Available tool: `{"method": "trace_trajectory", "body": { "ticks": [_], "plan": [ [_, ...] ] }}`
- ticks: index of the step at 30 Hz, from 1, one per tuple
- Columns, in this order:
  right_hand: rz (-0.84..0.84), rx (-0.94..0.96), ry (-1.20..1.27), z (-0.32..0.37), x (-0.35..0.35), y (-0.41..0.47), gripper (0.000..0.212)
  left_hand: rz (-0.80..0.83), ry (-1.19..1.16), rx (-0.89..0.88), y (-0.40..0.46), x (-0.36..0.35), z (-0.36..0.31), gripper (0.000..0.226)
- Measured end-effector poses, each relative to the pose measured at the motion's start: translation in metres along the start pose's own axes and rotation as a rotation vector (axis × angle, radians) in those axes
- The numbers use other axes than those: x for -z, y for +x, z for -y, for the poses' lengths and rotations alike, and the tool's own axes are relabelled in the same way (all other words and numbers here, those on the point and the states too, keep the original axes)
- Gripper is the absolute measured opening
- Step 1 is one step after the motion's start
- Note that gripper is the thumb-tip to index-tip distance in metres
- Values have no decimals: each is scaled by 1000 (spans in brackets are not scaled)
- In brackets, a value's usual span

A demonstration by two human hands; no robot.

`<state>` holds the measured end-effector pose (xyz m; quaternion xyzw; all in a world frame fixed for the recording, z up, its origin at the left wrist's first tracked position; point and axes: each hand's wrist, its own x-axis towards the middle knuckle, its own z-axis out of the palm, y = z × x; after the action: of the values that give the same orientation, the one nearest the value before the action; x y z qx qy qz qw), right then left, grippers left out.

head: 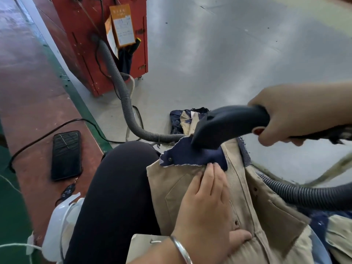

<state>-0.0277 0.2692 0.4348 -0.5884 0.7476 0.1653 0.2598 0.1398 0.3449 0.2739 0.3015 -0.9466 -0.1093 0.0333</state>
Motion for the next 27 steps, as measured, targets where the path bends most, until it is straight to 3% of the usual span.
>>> {"method": "trace_trajectory", "body": {
  "ticks": [3,9,15,20,23,25,27],
  "plan": [
    [28,-1,12,12,-17,25,13,15,-27,1,-1,-1,1,113],
    [-69,-40,0,34,-15,74,22,29,-10,-5,-4,0,1,108],
    [-221,2,111,0,23,40,15,24,51,-1,-3,-4,6,114],
    [-105,6,57,-21,-4,6,12,56,-38,-48,-1,1,4,115],
    [-30,-23,70,-25,-26,18,12,60,44,-17,0,-1,4,112],
    [-54,-48,115,-22,-34,36,11,148,-7,55,-2,0,4,109],
    [-125,-57,114,-17,-39,55,14,123,-9,80,-3,-1,2,107]
  ]
}}
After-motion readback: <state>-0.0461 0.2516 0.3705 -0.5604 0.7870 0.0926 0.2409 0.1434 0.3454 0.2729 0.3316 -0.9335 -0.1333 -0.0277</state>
